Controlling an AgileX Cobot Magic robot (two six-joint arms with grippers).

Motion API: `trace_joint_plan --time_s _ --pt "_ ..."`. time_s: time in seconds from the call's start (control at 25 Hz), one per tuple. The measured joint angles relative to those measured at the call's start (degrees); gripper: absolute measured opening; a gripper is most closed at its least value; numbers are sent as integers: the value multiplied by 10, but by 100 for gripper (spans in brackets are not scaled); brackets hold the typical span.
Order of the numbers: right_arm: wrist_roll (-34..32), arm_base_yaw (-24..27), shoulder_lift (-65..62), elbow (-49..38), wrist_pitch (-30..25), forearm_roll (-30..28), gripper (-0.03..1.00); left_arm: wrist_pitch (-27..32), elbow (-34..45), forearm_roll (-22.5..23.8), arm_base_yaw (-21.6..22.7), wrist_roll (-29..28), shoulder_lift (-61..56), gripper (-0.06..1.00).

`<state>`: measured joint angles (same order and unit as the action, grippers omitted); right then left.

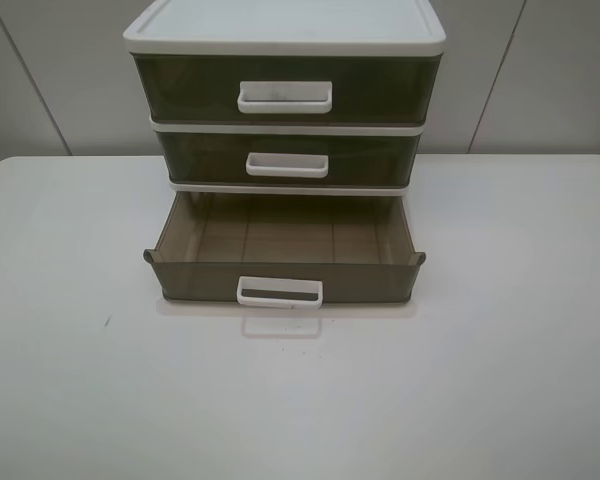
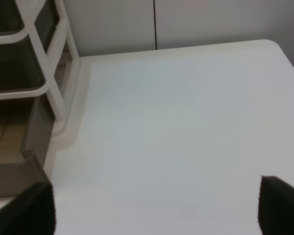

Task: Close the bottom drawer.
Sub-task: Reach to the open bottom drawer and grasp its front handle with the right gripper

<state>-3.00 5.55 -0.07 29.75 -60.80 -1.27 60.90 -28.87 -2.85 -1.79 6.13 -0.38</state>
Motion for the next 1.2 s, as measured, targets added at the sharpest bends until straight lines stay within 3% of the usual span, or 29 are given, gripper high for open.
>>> trace_joint_plan --time_s 1.2 --pt "0 0 0 0 0 0 71 0 0 0 0 0 0 72"
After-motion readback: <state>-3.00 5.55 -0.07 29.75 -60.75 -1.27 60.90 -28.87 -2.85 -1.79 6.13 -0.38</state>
